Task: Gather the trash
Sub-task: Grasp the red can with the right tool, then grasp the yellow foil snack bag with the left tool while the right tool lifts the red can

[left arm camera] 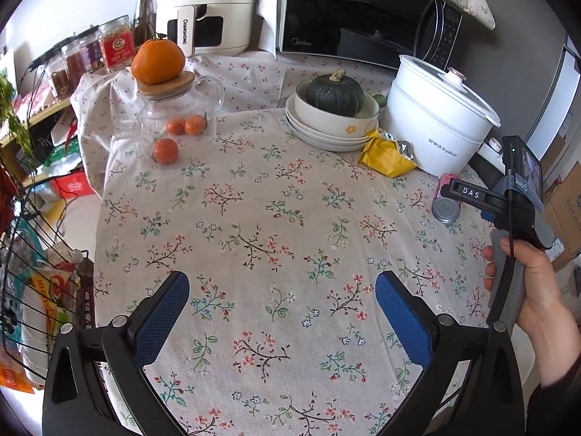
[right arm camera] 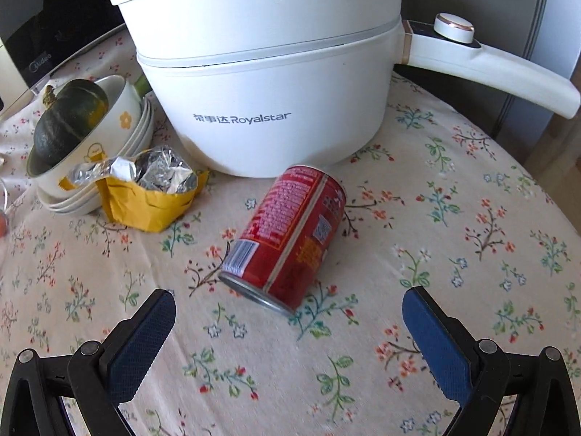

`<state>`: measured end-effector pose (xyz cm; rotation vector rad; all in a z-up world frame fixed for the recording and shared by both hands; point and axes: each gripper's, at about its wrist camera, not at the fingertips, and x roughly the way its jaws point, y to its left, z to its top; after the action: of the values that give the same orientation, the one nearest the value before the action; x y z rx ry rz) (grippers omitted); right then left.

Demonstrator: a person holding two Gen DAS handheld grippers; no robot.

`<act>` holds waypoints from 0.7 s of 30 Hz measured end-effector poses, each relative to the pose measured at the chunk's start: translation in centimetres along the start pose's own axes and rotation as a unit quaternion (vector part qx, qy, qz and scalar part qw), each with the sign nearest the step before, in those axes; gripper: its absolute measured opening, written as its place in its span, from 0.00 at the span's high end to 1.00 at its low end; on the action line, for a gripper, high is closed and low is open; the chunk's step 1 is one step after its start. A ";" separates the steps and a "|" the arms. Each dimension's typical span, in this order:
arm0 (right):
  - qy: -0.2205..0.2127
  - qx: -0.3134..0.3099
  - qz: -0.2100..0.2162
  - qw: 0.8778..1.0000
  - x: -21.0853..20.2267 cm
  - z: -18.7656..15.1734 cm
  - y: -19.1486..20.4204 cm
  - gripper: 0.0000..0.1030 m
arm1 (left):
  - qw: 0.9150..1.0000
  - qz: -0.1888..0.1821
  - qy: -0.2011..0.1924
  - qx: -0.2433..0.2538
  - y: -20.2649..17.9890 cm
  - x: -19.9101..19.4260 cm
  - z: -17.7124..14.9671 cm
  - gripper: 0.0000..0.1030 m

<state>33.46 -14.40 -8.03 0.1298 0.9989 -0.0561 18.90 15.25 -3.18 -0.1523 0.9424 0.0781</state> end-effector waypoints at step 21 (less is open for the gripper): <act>0.044 0.029 -0.003 0.999 3.5 -0.5 -3.0 0.45 | 0.997 -0.071 -0.009 -0.034 -1.3 0.2 0.0 0.00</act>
<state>34.57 -17.29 -11.46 0.1846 1.0855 -0.0849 19.17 13.94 -3.19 -0.2801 0.9089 -0.0196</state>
